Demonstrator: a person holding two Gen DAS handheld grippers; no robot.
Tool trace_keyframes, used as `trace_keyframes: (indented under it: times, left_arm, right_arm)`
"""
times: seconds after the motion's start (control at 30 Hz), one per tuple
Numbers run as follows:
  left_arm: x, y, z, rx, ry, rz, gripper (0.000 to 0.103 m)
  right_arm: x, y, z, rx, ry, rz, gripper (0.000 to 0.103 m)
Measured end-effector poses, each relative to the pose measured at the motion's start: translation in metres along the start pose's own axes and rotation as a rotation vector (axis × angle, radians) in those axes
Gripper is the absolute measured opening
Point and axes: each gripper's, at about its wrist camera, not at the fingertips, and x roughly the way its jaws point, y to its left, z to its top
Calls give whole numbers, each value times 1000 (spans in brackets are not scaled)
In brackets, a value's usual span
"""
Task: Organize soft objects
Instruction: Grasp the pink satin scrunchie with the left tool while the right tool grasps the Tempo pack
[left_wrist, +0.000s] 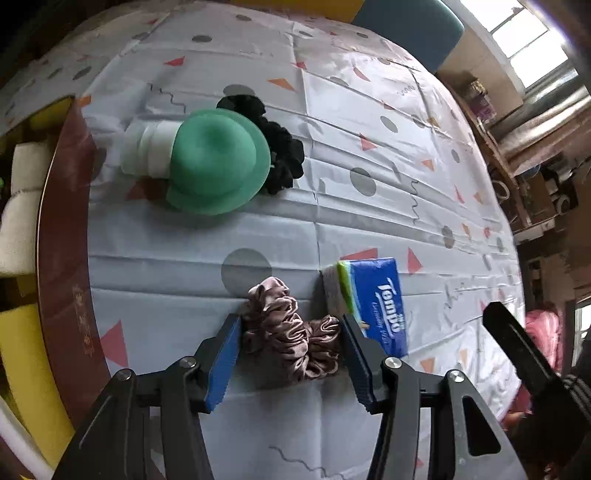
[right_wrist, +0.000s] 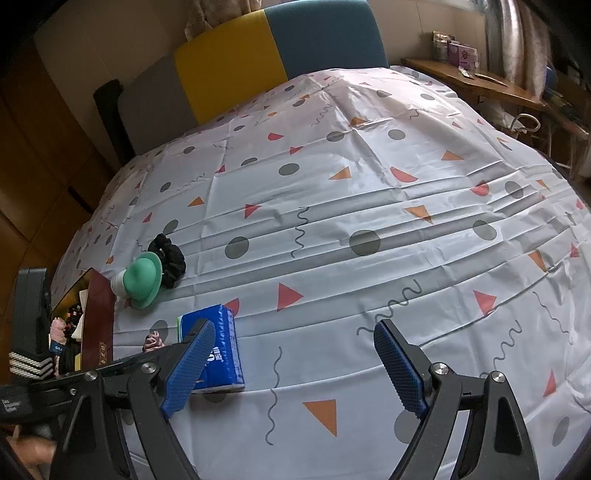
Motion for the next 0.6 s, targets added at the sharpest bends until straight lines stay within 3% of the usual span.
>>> trace_keyframes:
  times: [0.03, 0.1, 0.2, 0.4, 0.6]
  left_arm:
    - [2, -4, 0, 18, -8, 23, 52]
    - [2, -10, -4, 68, -24, 47, 32]
    - [-2, -13, -12, 119, -46, 58, 24]
    - [-30, -14, -32, 242, -131, 72, 19]
    - [-57, -3, -50, 245, -187, 46, 19]
  right_arm:
    - [0, 0, 0, 0, 1, 3, 88]
    - [1, 0, 0, 0, 2, 9, 88]
    - [3, 0, -1, 6, 12, 28, 88]
    - [12, 10, -4, -27, 34, 71, 88]
    - [33, 44, -11, -156, 66, 100, 88]
